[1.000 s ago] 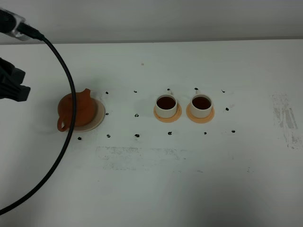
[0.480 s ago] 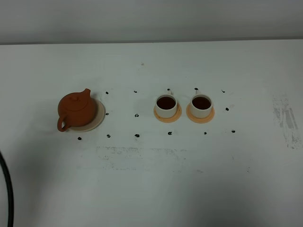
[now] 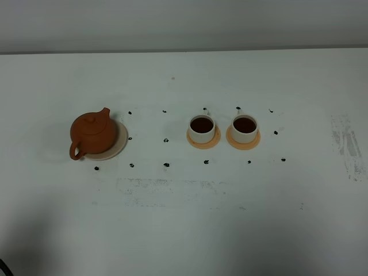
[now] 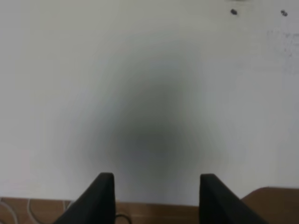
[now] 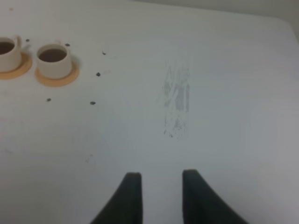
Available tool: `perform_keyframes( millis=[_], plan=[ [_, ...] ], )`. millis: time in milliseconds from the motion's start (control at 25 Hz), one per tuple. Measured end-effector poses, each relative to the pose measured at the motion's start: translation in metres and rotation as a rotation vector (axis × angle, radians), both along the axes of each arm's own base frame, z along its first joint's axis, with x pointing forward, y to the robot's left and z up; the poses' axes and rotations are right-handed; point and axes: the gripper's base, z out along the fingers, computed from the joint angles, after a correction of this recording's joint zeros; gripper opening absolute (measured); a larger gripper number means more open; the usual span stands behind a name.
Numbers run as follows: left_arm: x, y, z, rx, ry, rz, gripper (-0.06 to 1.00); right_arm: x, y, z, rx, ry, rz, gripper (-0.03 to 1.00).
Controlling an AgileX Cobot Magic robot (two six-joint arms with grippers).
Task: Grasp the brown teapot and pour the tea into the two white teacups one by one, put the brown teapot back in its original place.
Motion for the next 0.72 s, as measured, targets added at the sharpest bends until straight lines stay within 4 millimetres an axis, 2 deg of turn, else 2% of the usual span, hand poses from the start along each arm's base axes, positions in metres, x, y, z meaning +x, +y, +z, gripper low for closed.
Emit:
perform_keyframes(
  millis=[320, 720],
  plan=[
    [-0.003, 0.0, -0.005, -0.002, -0.022, 0.001, 0.44, 0.0, 0.0, 0.0, 0.0, 0.0, 0.0, 0.23],
    [-0.029, 0.0, -0.003, -0.004, -0.222, 0.001, 0.44, 0.0, 0.0, 0.0, 0.0, 0.0, 0.0, 0.23]
  ],
)
